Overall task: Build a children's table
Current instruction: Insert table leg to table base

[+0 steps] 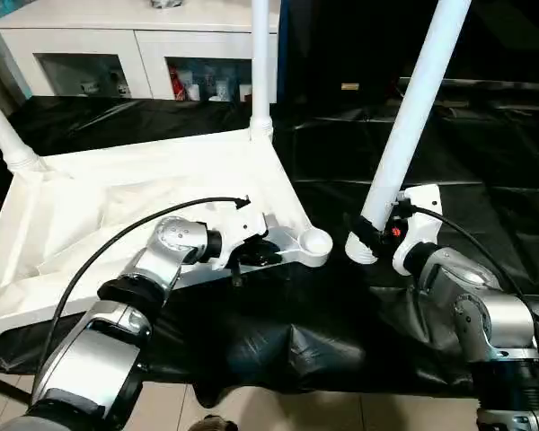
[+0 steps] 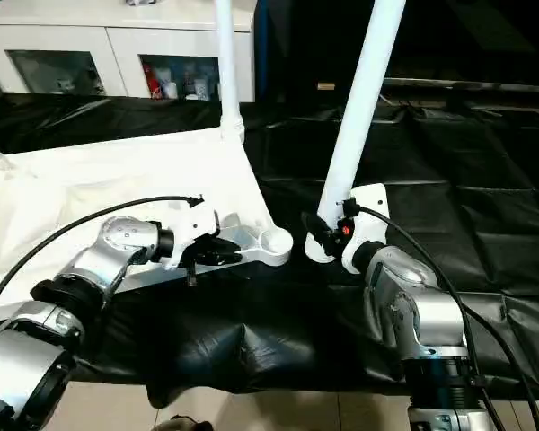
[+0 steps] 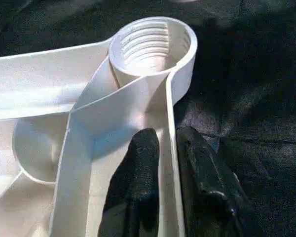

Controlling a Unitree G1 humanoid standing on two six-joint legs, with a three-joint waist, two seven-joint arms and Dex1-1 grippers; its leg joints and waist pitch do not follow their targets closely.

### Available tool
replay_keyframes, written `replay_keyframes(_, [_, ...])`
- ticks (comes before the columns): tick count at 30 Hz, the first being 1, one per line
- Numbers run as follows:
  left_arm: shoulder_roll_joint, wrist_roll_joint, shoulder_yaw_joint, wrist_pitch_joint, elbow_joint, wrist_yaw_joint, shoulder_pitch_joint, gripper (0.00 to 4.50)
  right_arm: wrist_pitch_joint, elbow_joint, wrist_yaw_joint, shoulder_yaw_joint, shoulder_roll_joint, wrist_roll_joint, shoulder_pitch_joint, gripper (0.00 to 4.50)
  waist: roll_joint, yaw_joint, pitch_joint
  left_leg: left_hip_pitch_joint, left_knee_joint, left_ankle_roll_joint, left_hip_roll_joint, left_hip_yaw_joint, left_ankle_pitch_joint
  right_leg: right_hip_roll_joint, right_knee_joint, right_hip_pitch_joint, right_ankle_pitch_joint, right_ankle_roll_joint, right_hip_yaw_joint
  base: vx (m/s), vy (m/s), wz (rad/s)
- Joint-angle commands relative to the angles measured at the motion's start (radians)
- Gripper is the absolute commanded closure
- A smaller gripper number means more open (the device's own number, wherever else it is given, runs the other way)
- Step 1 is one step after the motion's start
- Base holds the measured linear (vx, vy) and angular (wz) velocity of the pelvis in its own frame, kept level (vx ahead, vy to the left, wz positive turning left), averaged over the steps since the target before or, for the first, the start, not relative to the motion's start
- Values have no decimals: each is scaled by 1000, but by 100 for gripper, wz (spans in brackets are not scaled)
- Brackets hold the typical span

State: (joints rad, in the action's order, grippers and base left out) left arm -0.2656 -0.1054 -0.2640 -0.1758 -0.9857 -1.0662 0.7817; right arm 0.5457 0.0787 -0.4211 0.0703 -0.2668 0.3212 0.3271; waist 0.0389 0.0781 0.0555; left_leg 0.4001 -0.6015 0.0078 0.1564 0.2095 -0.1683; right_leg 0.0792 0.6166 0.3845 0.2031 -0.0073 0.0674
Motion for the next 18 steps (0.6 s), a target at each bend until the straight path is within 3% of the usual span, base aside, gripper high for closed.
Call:
replay_keyframes(1, [-32,-13,6,19,-7,3,-14,375,4,-30,-5,-2,-2,6,19,257,-20,3,-65,-37,82,-15,86,-47,-248,102,-82,-25,221,-200,-58,0,0,0])
replay_keyframes(8, [-50,-23,-7,62,-3,-21,-18,375,2,-32,-9,-2,0,9,23,257,-20,-3,-64,-36,82,-17,85,-47,-253,103,-83,-25,221,-205,-58,0,0,0])
replay_keyframes(10, [-55,-23,-8,69,-4,-24,-18,409,-4,-37,-12,-1,2,12,26,257,-19,-6,-63,-36,83,-18,85,-47,-261,102,-84,-25,231,-206,-58,0,0,0])
replay_keyframes(18, [-67,-17,-4,86,5,-33,-20,442,-60,-68,-107,-13,1,54,67,257,-20,-12,-63,-37,83,-16,86,-48,-269,103,-84,-25,240,-204,-59,0,0,0])
